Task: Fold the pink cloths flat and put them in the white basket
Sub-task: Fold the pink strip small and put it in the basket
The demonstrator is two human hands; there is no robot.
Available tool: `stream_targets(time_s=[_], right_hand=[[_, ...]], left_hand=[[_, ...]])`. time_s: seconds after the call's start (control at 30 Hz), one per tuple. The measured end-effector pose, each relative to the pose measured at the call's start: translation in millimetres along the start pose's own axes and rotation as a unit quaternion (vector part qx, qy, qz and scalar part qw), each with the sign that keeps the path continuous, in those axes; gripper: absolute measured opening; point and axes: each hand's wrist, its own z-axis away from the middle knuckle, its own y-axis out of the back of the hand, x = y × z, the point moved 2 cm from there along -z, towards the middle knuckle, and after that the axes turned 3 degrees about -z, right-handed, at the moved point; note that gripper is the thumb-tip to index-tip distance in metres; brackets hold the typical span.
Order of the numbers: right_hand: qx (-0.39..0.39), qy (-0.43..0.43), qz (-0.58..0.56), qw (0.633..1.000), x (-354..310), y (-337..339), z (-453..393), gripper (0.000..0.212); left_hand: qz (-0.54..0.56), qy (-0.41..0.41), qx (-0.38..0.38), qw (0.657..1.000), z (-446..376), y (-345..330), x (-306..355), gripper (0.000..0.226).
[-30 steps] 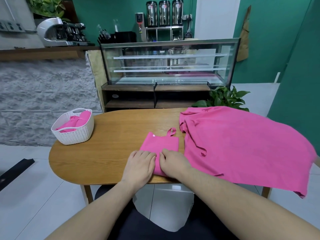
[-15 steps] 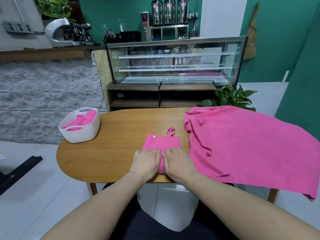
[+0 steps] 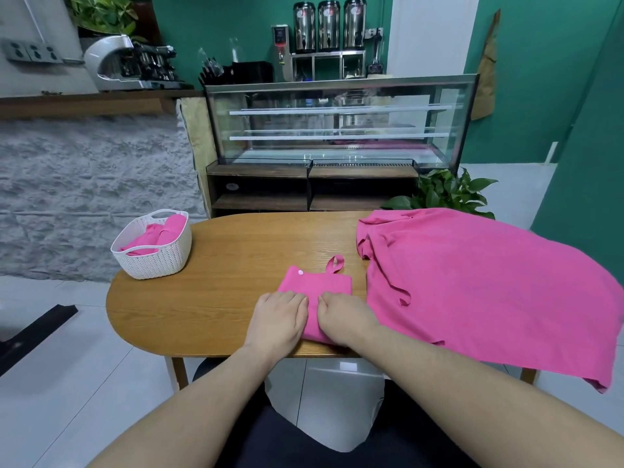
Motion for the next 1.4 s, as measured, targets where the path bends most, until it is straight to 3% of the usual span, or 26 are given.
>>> stream_targets(time_s=[0.1,0.23,0.33,0.4,0.47,0.53,0.67,0.83,0.93,1.1,1.17,1.23,1.4], right_hand=[[0.083,0.029,0.008,0.996,-2.0,-1.6,9.0,0.037],[0.089,0.052,0.067,0.992,2.9,-15.4,12.6,0.026],[0.093,0.057,0.049,0.993,0.9,-8.6,8.7,0.035],[0.084,0.059,0.033,0.994,-3.7,-3.1,6.2,0.043],[0.077,0.062,0.018,0.995,-4.2,-3.7,3.9,0.033],[0.056,0.036,-0.002,0.998,-2.1,-5.5,-0.1,0.026],[-0.003,-0.018,-0.031,0.999,0.8,-4.7,-7.9,0.034],[-0.013,-0.034,-0.019,0.999,3.6,0.5,-7.9,0.039],[0.073,0.029,0.031,0.996,-0.1,-1.3,1.2,0.042],[0.064,0.063,0.054,0.994,-5.1,-7.9,6.5,0.043],[0.081,0.062,0.046,0.994,-6.5,0.0,0.7,0.047],[0.081,0.056,0.025,0.995,-5.0,0.4,-5.4,0.035],[-0.016,0.000,-0.002,1.000,-7.4,6.1,-6.7,0.033]], left_hand=[[-0.016,0.008,-0.046,0.999,-7.4,5.3,1.4,0.039],[0.005,0.070,-0.128,0.989,-22.1,8.0,5.0,0.038],[0.007,0.082,-0.162,0.983,-27.7,12.8,7.5,0.038],[0.003,0.065,-0.150,0.987,-22.8,15.1,5.0,0.038],[-0.017,0.035,-0.099,0.994,-13.7,13.9,2.9,0.036],[-0.029,0.025,-0.047,0.998,-2.1,8.1,2.4,0.038],[-0.038,0.014,-0.003,0.999,8.9,-6.0,-1.3,0.041],[-0.054,0.015,-0.017,0.998,-7.1,1.5,3.9,0.034],[-0.046,0.027,-0.055,0.997,-11.4,3.3,3.8,0.030],[-0.030,0.057,-0.140,0.988,-23.2,4.9,3.3,0.031],[-0.037,0.032,-0.135,0.990,-21.8,8.1,2.4,0.037],[-0.033,-0.005,-0.104,0.994,-15.0,5.4,-0.8,0.046],[-0.028,-0.094,-0.033,0.995,-1.5,-3.6,-4.8,0.040]])
